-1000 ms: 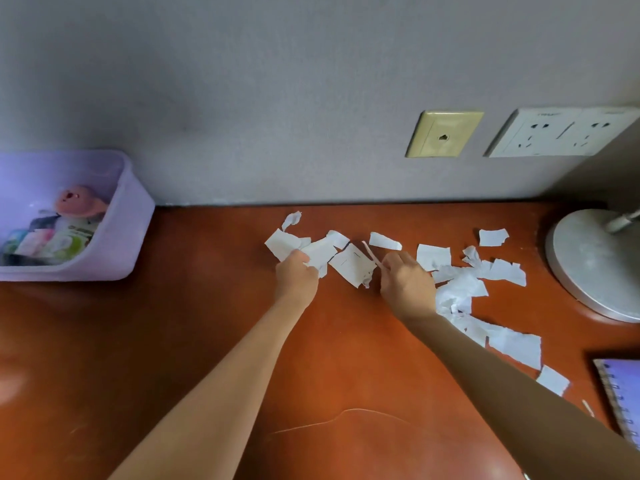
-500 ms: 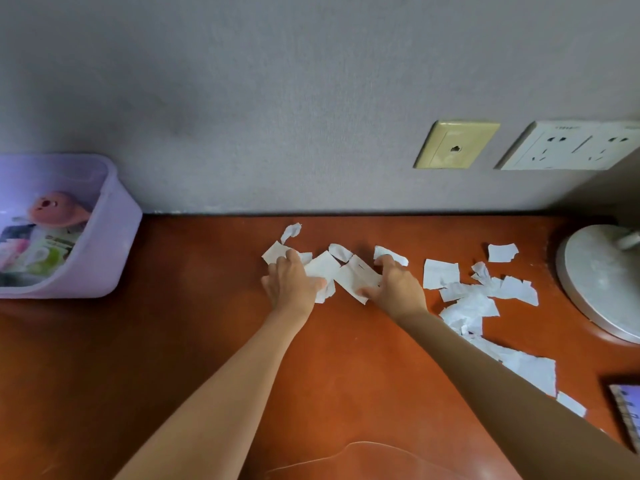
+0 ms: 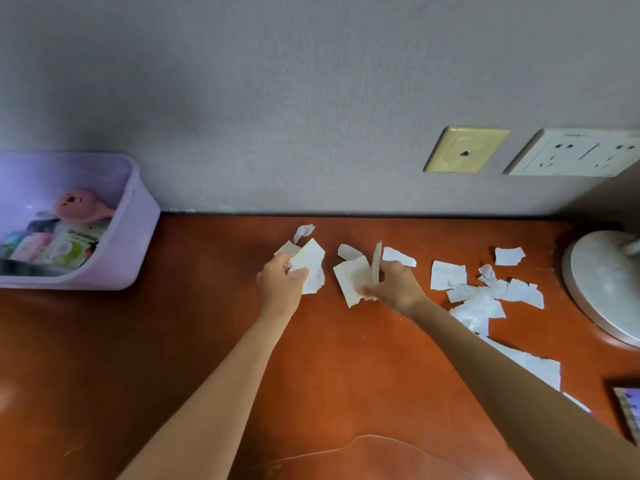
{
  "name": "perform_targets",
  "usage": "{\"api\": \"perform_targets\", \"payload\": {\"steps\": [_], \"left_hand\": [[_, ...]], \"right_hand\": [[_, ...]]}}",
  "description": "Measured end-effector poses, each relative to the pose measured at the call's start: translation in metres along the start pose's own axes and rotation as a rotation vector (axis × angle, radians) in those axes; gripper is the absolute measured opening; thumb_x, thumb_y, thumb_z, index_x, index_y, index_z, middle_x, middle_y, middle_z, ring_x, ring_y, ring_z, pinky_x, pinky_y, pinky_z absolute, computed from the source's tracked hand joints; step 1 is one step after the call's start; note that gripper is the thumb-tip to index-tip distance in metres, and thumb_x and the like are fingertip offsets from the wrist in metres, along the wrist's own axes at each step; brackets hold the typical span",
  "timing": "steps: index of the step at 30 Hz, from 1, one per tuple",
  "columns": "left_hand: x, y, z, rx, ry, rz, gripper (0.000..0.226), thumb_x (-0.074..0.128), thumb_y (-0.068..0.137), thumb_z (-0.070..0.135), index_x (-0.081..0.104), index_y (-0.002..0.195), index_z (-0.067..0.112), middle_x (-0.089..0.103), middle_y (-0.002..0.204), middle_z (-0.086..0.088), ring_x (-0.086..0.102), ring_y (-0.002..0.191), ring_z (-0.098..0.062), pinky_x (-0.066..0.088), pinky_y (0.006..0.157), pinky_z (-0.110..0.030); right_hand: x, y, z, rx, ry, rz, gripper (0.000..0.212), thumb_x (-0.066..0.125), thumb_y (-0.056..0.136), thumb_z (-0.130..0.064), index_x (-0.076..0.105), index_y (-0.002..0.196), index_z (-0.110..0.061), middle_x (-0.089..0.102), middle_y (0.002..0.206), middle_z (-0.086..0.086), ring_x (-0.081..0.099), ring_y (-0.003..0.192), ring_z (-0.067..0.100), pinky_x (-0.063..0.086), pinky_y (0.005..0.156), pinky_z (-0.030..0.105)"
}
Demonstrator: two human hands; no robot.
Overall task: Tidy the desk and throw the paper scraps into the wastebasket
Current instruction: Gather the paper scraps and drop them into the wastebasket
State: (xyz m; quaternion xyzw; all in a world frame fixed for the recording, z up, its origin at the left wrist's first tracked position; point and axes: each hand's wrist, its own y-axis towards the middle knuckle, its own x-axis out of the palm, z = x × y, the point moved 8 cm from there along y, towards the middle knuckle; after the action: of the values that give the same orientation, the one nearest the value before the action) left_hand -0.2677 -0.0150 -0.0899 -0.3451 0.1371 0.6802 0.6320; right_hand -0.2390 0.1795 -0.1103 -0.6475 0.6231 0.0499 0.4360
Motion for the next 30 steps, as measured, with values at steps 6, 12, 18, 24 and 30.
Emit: {"api": "perform_targets", "payload": {"steps": [6,12,18,24,30], "left_hand": [[-0.012,0.032,-0.007,-0.057,0.006,-0.010,0.022,0.064,0.082,0.006,0.057,0.103,0.001,0.062,0.112,-0.016,0.059,0.104,-0.029,0.042,0.055,-0.021],[0.007,0.051,-0.022,-0.170,0.077,-0.206,0.063,0.071,0.077,0.003,0.039,0.130,0.004,0.050,0.130,-0.016,0.053,0.116,-0.030,0.048,0.084,-0.032],[0.004,0.041,-0.035,-0.252,0.016,-0.204,0.041,0.073,0.076,0.006,0.057,0.113,0.004,0.058,0.120,-0.014,0.059,0.107,-0.027,0.049,0.072,-0.026],[-0.017,0.016,-0.051,-0.354,-0.129,-0.259,0.022,0.070,0.078,0.001,0.061,0.097,0.006,0.061,0.116,-0.013,0.059,0.106,-0.028,0.052,0.067,-0.027],[-0.066,-0.032,-0.049,-0.308,-0.277,-0.188,0.020,0.067,0.081,0.003,0.057,0.096,0.010,0.058,0.103,-0.005,0.056,0.099,-0.021,0.048,0.065,-0.021]], "right_hand": [[0.002,0.025,-0.028,-0.045,-0.039,0.053,0.051,0.072,0.078,-0.009,0.047,0.123,-0.006,0.063,0.114,0.015,0.063,0.101,0.029,0.054,0.079,0.032],[0.011,0.047,-0.022,0.077,-0.122,0.029,0.042,0.072,0.074,-0.004,0.052,0.110,-0.002,0.066,0.102,0.014,0.064,0.087,0.025,0.051,0.070,0.029],[0.026,0.040,-0.007,0.165,-0.102,-0.076,0.022,0.071,0.077,-0.007,0.057,0.093,0.001,0.073,0.094,0.016,0.072,0.087,0.026,0.057,0.081,0.034],[0.036,0.002,-0.006,0.195,0.025,-0.098,0.024,0.062,0.085,-0.006,0.062,0.104,0.008,0.071,0.099,0.019,0.068,0.083,0.023,0.052,0.070,0.027],[0.043,-0.065,-0.028,0.199,0.221,-0.071,0.029,0.059,0.088,-0.006,0.056,0.116,0.001,0.065,0.107,0.015,0.061,0.072,0.017,0.044,0.056,0.017]]}}
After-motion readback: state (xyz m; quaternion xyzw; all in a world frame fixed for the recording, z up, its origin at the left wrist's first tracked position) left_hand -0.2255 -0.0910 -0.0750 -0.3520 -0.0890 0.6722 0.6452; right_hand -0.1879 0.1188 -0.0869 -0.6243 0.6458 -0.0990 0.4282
